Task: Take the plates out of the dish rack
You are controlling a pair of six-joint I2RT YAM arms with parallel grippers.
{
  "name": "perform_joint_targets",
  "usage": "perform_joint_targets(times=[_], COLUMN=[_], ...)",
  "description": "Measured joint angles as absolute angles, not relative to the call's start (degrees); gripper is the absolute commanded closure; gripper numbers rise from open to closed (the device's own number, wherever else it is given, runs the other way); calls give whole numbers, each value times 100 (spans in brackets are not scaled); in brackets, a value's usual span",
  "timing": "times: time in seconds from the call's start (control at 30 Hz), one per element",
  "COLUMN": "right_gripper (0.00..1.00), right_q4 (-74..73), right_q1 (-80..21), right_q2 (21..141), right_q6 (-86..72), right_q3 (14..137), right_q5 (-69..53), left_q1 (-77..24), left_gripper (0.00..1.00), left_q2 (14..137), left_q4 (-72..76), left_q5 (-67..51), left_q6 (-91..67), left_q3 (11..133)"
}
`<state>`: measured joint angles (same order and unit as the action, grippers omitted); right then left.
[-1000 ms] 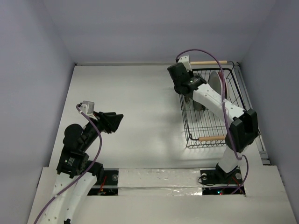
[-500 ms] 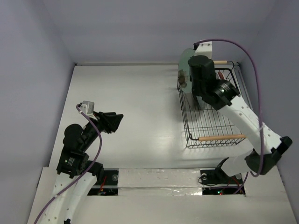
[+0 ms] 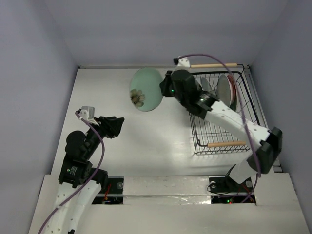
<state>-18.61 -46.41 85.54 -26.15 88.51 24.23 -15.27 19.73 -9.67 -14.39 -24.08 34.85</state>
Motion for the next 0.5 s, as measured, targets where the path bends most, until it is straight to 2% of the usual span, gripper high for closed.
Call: perform_joint_targets(times=[0.27, 0.5], right_gripper=[100, 100], right_q4=[-847, -617], right_q1=[-5098, -5179], right_q2=[10562, 12186], right_q6=[-3938, -4560], right_q3=[8809, 9524], right_q5=[1310, 1066], left_q1=[-1527, -1527], left_gripper=[56, 56], left_q2=[1695, 1680], left_q4=[-1155, -1170], left_q5=[-836, -770], left_q6=[-2386, -2390], left_q3=[3518, 3529])
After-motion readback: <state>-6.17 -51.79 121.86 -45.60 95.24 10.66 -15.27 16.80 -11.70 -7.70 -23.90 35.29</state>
